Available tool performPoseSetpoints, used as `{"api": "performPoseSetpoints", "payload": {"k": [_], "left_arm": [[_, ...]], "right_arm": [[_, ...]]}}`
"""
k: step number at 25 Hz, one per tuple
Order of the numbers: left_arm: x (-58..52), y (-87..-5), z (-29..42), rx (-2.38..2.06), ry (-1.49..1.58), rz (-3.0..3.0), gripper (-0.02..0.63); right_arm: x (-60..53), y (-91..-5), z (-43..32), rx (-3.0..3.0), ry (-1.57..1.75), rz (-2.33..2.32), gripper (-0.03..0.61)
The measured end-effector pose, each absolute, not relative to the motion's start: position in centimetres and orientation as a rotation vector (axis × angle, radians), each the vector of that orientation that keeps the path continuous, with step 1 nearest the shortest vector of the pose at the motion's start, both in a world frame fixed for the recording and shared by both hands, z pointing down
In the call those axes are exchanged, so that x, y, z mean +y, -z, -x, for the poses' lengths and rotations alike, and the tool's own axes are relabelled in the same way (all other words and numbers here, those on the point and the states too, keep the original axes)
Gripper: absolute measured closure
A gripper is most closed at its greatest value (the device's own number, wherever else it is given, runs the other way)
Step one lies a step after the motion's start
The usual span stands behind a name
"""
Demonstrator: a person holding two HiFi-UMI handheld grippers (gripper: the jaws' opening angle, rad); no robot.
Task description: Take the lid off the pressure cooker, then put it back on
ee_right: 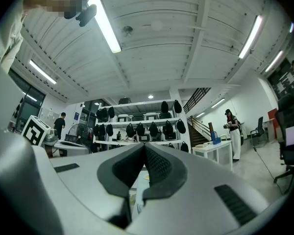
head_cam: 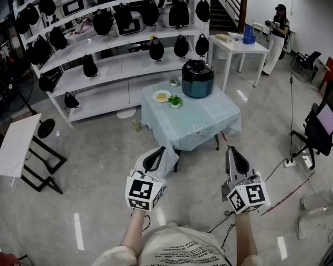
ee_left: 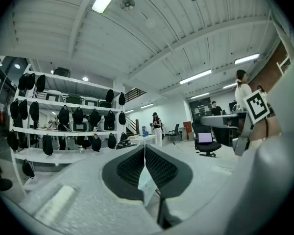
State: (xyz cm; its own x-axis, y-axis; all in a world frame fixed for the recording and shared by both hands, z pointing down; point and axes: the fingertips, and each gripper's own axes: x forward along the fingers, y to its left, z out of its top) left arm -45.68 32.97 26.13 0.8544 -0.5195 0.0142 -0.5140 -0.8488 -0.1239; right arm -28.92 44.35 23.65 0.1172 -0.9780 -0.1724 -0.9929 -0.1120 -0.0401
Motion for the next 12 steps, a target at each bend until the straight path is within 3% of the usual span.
{"api": "performPoseSetpoints", "payload": {"k": [12], "left_arm": [[32.8, -26.6, 44.2, 0.810, 0.054, 2.943, 0.584]], "right_arm": [[43.9, -24.4, 27.6, 2.031, -0.152, 2.144, 0.572]]}}
